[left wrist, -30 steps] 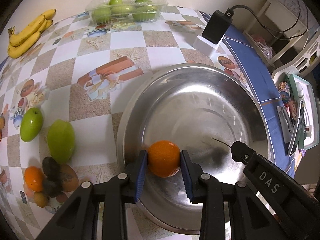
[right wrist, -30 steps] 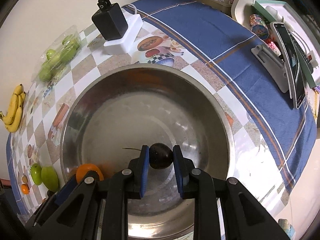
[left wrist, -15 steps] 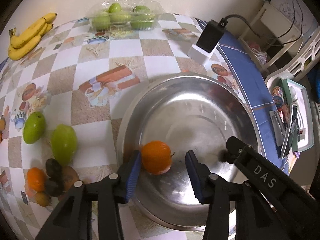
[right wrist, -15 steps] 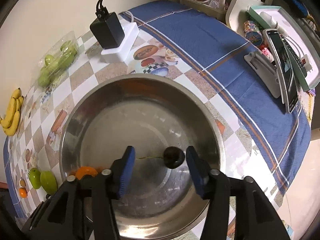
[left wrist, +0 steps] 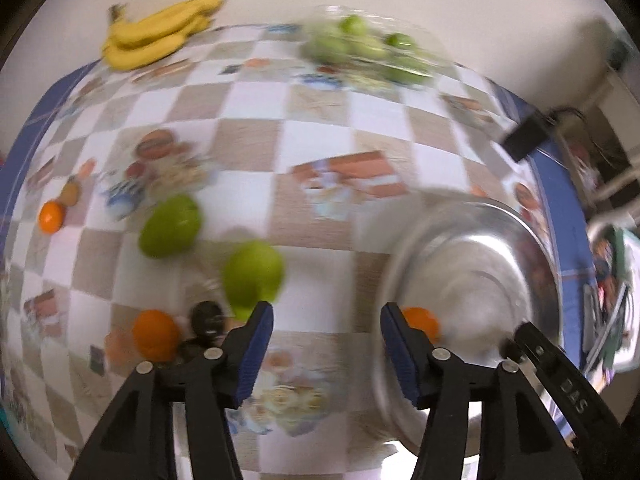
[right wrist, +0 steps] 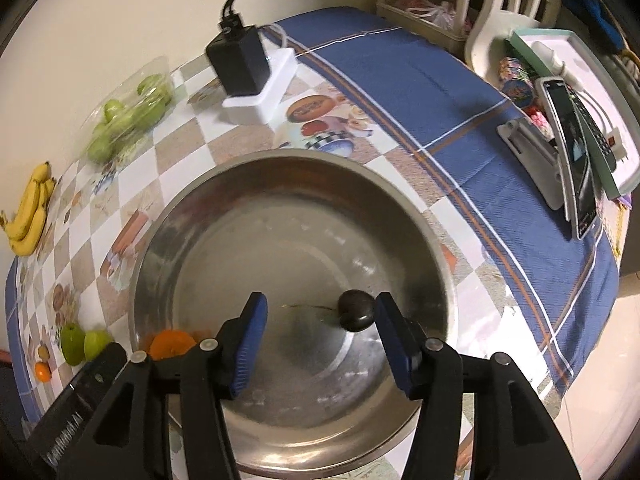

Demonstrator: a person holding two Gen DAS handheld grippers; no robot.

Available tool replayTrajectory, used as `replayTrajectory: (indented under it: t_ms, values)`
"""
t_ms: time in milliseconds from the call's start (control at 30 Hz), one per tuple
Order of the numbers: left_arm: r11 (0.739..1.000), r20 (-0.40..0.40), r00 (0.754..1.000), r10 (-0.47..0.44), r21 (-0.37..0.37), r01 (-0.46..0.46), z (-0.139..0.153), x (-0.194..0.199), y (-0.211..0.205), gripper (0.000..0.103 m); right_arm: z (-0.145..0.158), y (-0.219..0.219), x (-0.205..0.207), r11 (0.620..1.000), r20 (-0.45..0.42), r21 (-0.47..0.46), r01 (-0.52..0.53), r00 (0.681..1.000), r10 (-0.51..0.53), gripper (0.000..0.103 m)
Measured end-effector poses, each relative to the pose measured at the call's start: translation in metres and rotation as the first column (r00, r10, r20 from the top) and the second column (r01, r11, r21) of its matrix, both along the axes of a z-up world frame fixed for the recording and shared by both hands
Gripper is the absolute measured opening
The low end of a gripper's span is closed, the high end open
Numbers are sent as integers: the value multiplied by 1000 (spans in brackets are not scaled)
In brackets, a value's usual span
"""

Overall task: Organize fruits
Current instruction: 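Move both grippers away from the bowl back toward the fruit pile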

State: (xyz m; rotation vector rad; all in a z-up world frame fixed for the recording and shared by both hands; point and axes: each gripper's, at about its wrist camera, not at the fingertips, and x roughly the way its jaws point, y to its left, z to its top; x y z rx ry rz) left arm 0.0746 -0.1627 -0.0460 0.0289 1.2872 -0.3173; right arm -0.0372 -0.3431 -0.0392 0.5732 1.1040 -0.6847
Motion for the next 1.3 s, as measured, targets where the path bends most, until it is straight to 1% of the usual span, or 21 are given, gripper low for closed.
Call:
replayTrajectory:
  t_ms: [33,100,200,267,333,367,400,533,600,767,867,1000,1067,1167,1300]
  values:
    - [1000,-3,1000,27,15,-26,-2,3,7,67,-1,2,1,1000,0,4,-8,1000,8,62]
    - [997,-1,998,65,43,-65,-4,7,18,70,-2,6,4,999,-3,10,-31,999,32,70]
    - [992,1,994,108,68,-108,-5,11,34,73,-4,12,8,998,-14,18,-67,998,67,72]
    - [988,4,991,131,78,-131,-6,14,42,78,-5,16,10,996,-22,24,-90,996,91,73]
    - [985,8,989,151,84,-151,-6,16,48,83,-6,19,12,994,-18,33,-104,994,105,79]
    - [983,12,986,163,88,-164,-6,17,52,83,-6,20,12,994,-16,32,-109,994,109,86]
    - [981,14,985,170,93,-171,-6,17,55,85,-6,21,12,993,-15,29,-113,993,113,87]
    - [973,33,979,200,108,-202,-5,18,67,100,-6,23,14,991,-2,37,-131,991,131,87]
    - [972,43,978,204,107,-208,-5,19,69,103,-7,25,15,989,2,35,-144,990,144,96]
    - [972,64,977,206,102,-212,-2,19,79,103,-5,32,16,985,21,28,-171,985,171,103]
    - [970,75,973,218,94,-224,1,18,89,103,-4,38,18,981,32,25,-193,981,192,103]
    - [970,89,971,220,89,-228,3,17,98,103,1,44,19,974,108,55,-218,971,212,103]
    - [970,91,970,224,71,-231,4,17,104,103,3,48,20,972,127,56,-229,967,221,103]
    - [969,112,966,231,62,-239,7,15,111,103,5,54,23,966,159,72,-249,959,235,103]
    - [963,126,958,259,44,-266,11,15,125,103,6,64,29,954,191,97,-284,946,262,103]
